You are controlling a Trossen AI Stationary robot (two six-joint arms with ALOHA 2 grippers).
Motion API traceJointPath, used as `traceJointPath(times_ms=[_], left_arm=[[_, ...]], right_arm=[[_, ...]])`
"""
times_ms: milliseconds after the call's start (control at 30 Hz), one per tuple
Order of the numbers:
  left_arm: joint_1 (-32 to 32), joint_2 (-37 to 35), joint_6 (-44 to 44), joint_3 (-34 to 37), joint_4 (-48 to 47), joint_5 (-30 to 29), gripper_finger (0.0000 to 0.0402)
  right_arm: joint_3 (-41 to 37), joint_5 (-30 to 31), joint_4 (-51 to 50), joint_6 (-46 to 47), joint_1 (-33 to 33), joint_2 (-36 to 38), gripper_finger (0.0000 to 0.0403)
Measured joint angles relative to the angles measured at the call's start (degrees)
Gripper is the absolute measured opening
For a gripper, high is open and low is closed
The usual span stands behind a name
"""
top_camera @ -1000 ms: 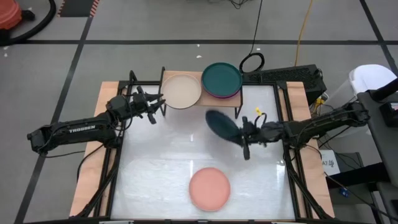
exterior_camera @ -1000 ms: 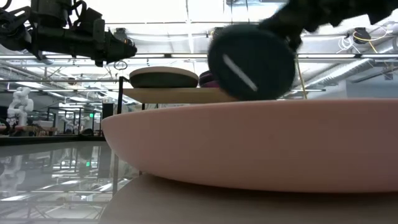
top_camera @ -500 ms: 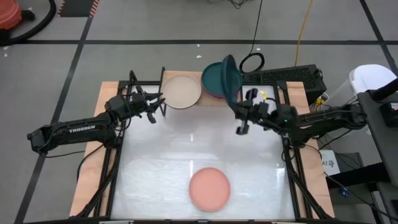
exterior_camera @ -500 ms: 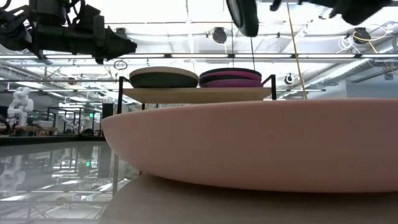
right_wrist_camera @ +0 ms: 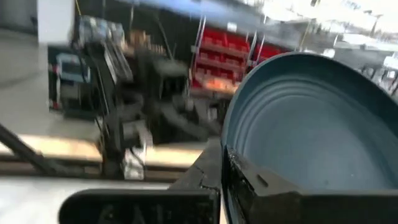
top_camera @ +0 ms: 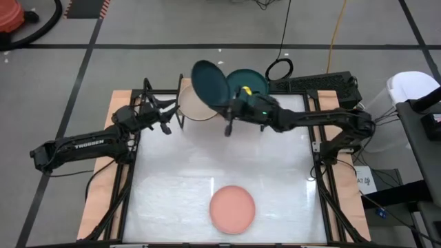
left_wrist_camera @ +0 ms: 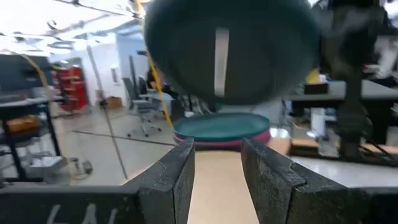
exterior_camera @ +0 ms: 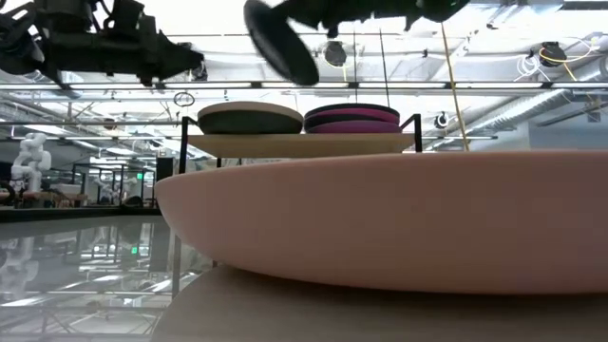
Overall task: Place and stack plates onto a shelf
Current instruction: Stack the dark green plate on top of the light brown plate on the shelf
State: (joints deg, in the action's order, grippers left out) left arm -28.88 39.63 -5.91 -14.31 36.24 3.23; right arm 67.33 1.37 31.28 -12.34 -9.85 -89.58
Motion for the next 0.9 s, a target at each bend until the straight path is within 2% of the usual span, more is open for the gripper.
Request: traceJointPath(times_ms=[200,267,367,567,900], left_arm=[[-0.6,-7.0,0.0,0.0,-3.6,-3.9,0.0138],[-0.7,-8.3,0.1,0.0,-3.8,-4.2,0.0138],[-0.7,-8.7,0.1,0.0,-3.8,-4.3,0.0138],[-0.7,-8.2,0.2,0.0,-4.0,-4.3,0.0138],[-0.7,-8.1,-0.7,0.0,-4.0,-4.3,0.0138]], right_arm=[[3.7,-0.4,-0.8,0.0,-1.6,-6.3,0.0000],[4.1,-2.2,0.1,0.7,-2.0,-8.1,0.0000],[4.4,-4.8,2.7,2.9,-2.4,-11.1,0.0000],[4.4,-4.9,3.6,4.2,-2.5,-14.6,0.0000],[4.4,-4.6,3.8,4.1,-2.5,-15.3,0.0015]])
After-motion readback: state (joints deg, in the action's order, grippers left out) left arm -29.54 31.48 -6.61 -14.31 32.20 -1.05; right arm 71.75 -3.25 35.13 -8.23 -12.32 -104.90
